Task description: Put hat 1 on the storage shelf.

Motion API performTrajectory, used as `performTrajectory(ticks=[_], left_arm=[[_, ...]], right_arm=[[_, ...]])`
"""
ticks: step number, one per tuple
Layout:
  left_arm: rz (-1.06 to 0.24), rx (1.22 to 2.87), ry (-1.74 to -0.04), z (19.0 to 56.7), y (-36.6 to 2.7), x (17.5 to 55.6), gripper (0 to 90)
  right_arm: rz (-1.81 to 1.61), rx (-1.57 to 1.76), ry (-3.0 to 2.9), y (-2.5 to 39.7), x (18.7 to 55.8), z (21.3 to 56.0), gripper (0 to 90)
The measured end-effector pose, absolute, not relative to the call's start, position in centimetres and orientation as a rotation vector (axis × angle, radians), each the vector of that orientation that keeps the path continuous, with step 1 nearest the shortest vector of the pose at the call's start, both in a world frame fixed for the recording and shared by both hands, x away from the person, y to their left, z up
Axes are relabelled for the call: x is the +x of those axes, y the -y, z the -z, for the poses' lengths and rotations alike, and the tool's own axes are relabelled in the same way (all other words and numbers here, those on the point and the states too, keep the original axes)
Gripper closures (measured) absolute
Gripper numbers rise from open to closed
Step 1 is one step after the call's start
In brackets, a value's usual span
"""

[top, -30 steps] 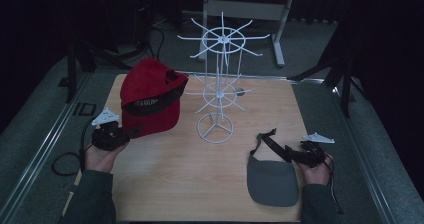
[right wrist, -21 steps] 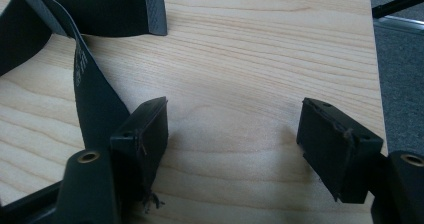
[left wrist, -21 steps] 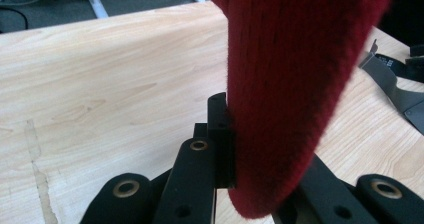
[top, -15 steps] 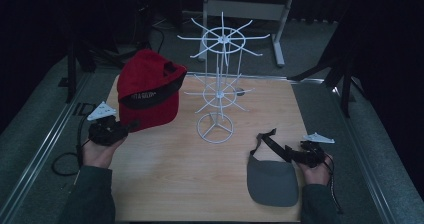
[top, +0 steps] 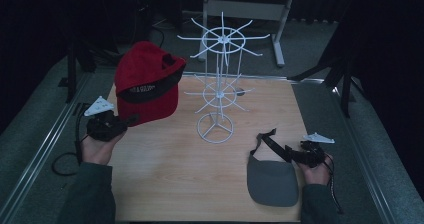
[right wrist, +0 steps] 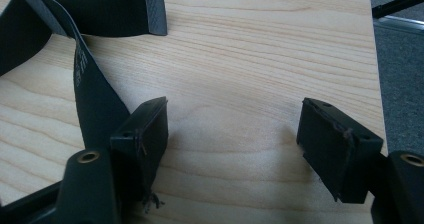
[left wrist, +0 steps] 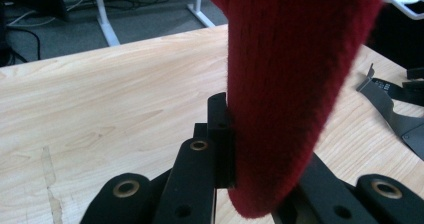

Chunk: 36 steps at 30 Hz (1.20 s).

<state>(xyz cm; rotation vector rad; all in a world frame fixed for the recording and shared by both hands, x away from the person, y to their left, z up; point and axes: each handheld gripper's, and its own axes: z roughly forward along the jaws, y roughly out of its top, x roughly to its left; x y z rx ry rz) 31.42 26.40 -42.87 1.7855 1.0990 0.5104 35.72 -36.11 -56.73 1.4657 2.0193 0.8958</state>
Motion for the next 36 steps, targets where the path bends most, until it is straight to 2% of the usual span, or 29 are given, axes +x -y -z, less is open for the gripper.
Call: performTrajectory(ticks=[36], left_arm=[[-0.568,1.705,-1.073,40.3,-25.6,32.2,86.0]], right_arm=[[-0.897,1.466,-2.020,36.1,35.7,56.7,28.4]])
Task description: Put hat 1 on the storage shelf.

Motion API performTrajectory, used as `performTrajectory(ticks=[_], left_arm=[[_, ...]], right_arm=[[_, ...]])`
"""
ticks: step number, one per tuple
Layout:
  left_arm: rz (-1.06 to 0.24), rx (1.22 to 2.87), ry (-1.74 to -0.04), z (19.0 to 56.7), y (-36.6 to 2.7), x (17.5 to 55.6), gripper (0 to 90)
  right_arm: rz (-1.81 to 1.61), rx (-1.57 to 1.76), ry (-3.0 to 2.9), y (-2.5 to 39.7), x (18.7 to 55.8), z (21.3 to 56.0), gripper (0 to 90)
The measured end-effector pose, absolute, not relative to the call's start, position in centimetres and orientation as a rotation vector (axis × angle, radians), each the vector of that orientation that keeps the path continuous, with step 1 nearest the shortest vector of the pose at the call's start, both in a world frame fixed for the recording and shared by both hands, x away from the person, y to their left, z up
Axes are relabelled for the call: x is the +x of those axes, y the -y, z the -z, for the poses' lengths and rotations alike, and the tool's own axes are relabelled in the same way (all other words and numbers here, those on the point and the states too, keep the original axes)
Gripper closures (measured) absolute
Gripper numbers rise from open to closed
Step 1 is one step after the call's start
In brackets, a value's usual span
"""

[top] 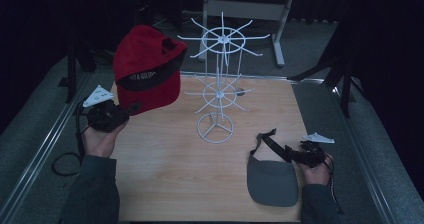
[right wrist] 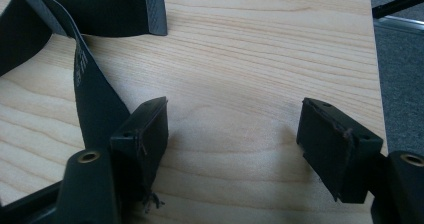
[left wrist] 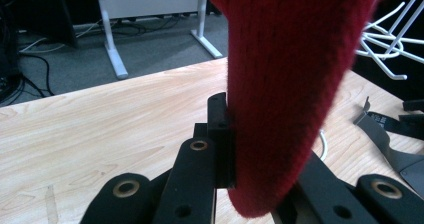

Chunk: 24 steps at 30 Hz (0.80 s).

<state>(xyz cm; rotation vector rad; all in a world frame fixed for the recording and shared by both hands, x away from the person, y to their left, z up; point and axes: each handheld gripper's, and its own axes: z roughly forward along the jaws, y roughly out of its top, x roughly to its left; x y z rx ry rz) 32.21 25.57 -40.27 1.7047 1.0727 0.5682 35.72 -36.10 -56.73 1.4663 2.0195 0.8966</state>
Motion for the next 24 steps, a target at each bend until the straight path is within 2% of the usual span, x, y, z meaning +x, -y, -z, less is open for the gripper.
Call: performTrajectory(ticks=[24], left_arm=[[-0.590,1.658,-1.068,39.1,-24.9,32.5,86.0]], right_arm=[[-0.896,1.464,-2.020,36.1,35.7,56.7,28.5]])
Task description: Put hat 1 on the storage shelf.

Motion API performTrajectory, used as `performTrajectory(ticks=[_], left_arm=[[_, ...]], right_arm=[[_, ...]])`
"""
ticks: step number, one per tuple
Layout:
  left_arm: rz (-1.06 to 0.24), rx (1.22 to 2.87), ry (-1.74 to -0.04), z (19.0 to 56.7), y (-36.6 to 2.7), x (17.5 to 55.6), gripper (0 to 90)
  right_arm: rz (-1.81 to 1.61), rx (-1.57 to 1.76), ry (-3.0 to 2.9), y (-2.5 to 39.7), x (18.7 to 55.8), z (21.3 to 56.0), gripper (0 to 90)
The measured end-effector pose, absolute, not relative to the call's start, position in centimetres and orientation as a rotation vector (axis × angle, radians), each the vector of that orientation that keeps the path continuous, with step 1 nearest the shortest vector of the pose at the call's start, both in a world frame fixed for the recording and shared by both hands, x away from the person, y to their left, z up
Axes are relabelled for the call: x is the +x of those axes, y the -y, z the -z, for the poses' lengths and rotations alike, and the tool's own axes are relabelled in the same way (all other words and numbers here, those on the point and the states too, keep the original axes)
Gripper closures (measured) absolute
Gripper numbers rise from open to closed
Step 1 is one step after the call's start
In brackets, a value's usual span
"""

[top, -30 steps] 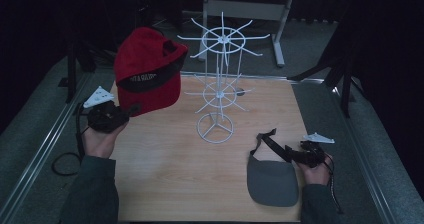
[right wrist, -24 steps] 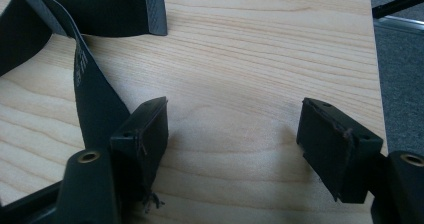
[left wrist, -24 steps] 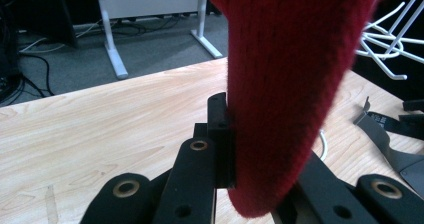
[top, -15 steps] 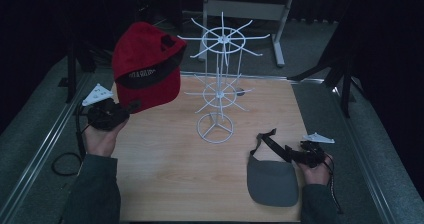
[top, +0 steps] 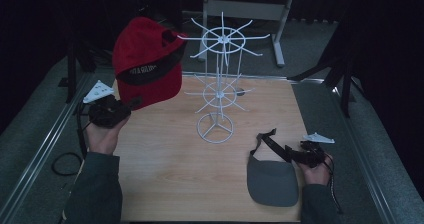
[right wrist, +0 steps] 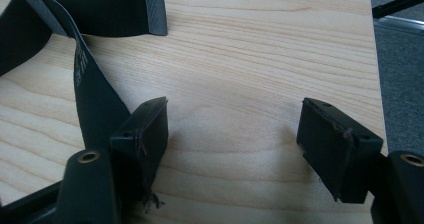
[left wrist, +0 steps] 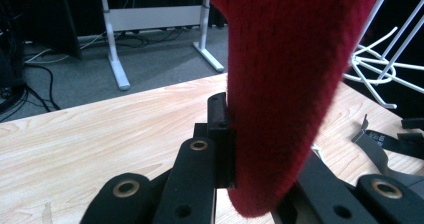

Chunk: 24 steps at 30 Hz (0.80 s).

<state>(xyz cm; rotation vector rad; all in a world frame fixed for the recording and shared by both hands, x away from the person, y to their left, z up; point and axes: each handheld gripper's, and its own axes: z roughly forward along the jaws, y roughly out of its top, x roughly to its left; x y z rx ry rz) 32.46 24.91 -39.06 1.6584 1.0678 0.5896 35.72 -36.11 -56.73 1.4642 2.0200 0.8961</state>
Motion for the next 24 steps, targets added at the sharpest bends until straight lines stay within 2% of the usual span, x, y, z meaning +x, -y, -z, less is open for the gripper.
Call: performTrajectory(ticks=[24], left_arm=[[-0.603,1.583,-1.049,38.21,-24.44,32.32,85.9]], right_arm=[[-0.896,1.464,-2.020,36.11,35.72,56.73,28.4]])
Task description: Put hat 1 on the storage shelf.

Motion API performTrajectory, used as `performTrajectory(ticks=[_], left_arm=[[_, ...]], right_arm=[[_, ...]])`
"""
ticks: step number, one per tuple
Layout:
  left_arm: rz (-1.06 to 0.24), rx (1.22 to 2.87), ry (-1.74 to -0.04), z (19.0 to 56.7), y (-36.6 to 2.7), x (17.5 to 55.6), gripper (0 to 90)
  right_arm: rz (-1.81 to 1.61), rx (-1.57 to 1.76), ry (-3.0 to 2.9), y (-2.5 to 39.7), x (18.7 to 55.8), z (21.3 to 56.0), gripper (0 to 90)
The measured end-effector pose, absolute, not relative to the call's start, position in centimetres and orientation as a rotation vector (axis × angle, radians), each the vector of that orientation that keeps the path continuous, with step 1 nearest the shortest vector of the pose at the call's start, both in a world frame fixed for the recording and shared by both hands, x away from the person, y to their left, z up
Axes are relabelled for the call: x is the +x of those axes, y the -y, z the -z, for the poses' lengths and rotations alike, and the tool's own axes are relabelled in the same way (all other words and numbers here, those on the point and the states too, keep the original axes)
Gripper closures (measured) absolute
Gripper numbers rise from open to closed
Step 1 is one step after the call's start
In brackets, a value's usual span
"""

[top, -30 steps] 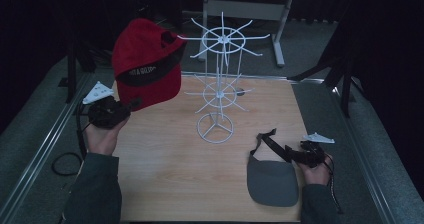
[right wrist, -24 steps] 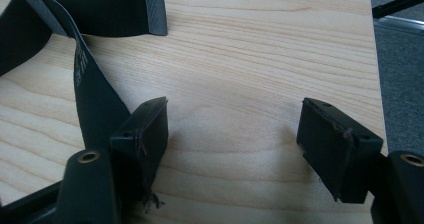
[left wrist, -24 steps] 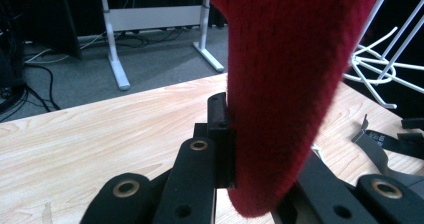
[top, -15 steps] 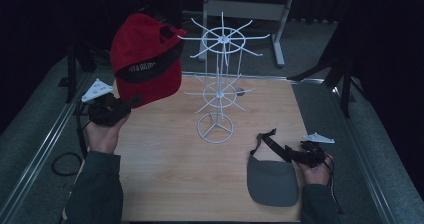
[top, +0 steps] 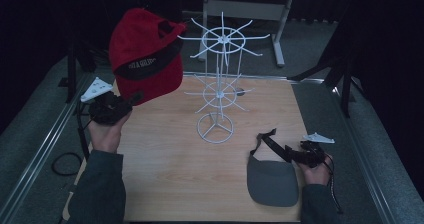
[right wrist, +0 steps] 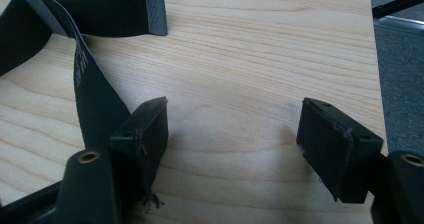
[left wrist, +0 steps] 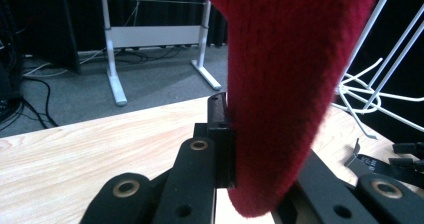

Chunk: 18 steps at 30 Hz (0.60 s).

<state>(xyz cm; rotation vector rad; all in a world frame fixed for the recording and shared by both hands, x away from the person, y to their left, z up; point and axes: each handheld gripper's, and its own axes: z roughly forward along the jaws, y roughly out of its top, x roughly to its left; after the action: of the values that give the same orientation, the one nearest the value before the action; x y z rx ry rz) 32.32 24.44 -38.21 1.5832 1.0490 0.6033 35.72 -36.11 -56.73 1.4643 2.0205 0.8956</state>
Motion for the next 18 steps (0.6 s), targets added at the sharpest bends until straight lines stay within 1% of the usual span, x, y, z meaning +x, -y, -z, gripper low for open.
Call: performTrajectory(ticks=[18], left_arm=[[-0.629,1.585,-1.007,38.04,-24.19,31.88,85.9]], right_arm=[[-0.895,1.465,-2.020,36.10,35.72,56.73,28.4]])
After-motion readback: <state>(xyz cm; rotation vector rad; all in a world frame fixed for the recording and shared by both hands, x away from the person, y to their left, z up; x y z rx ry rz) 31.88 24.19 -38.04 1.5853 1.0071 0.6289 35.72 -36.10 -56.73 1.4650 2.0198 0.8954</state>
